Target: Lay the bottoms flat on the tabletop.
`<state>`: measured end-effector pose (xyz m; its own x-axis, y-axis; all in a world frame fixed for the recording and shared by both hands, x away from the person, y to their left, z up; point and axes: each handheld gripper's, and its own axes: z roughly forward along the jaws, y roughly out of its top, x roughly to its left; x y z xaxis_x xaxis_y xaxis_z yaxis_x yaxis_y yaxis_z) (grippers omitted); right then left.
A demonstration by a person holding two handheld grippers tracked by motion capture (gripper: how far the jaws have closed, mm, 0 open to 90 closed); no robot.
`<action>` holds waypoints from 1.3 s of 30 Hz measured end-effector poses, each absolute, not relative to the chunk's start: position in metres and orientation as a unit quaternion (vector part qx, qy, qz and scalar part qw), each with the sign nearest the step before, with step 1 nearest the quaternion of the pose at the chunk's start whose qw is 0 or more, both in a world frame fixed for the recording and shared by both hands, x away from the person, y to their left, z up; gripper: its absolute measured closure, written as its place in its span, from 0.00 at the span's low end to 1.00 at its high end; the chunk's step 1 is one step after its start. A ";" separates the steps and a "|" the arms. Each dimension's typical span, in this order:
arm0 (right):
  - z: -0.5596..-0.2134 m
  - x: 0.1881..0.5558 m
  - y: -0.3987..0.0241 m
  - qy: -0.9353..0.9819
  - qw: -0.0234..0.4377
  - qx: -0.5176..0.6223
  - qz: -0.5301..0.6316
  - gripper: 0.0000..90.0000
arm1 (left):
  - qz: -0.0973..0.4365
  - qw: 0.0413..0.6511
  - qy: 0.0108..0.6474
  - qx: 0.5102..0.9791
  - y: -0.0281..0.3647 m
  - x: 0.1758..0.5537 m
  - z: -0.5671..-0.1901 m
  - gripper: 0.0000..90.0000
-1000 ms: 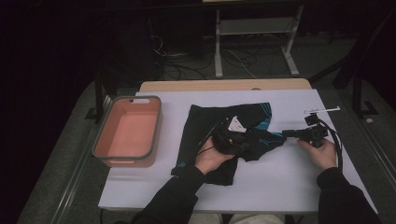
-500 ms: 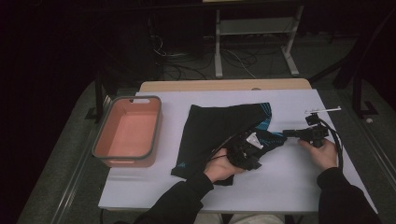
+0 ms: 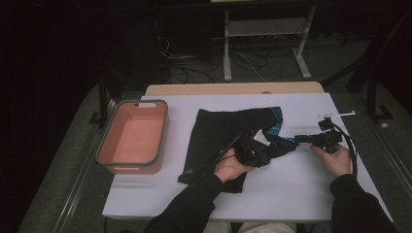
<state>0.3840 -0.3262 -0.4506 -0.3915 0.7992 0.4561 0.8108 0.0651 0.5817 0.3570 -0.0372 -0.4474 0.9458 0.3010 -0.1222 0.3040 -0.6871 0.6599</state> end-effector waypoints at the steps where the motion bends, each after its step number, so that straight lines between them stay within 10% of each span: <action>1: -0.451 0.384 -0.326 -0.729 0.008 -0.552 -0.404 0.95 | -0.001 0.360 0.163 0.919 -0.037 0.357 -0.447 0.79; 10: -0.451 0.384 -0.326 -0.729 0.008 -0.553 -0.402 0.94 | 0.044 0.347 0.149 0.925 -0.040 0.351 -0.449 0.91; 39: -0.428 0.333 -0.325 -0.732 0.000 -0.541 -0.413 0.94 | -0.140 0.433 0.184 0.871 0.016 0.330 -0.427 1.00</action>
<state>0.3334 -0.3253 -0.4278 -0.4136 0.7928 0.4477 0.7929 0.0720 0.6051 0.3300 0.0159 -0.4270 0.8931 0.2006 -0.4028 0.4421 -0.5575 0.7027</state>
